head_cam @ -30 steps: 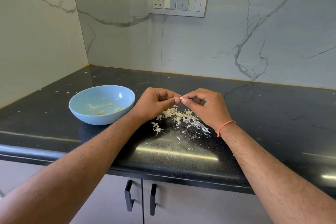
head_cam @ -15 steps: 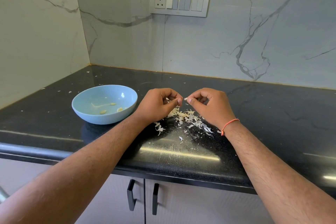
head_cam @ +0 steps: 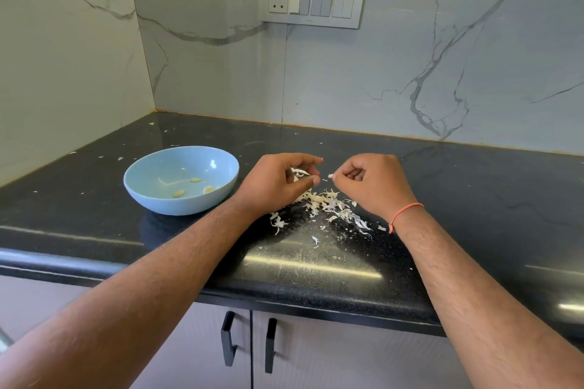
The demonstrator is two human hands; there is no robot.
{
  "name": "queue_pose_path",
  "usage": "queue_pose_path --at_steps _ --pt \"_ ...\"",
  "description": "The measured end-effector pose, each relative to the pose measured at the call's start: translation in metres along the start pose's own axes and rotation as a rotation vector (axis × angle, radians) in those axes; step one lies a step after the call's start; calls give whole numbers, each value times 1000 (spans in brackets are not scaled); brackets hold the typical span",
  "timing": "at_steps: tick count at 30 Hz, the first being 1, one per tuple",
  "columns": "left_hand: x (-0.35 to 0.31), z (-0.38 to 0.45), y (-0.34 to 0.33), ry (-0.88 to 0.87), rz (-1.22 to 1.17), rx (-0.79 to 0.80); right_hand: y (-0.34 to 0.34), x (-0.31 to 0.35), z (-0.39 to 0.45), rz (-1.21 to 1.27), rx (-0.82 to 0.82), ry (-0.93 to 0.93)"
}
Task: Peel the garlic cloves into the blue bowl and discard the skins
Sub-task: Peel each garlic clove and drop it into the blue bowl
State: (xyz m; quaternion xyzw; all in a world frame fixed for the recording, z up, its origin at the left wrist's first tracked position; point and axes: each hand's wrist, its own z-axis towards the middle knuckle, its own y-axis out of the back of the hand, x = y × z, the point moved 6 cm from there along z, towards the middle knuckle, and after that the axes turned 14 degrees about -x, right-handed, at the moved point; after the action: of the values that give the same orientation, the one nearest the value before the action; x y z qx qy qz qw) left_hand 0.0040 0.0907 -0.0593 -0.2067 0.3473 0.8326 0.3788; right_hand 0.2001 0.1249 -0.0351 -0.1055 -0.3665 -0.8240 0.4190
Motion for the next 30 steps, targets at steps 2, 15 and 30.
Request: queue_pose_path --at_steps 2,15,30 --pt "-1 0 -1 -21 26 -2 -6 5 -4 80 50 7" --pt "-1 1 2 -17 5 -34 -14 4 -8 387 84 -208" --pt "5 5 2 14 6 -58 -14 0 18 -629 430 163"
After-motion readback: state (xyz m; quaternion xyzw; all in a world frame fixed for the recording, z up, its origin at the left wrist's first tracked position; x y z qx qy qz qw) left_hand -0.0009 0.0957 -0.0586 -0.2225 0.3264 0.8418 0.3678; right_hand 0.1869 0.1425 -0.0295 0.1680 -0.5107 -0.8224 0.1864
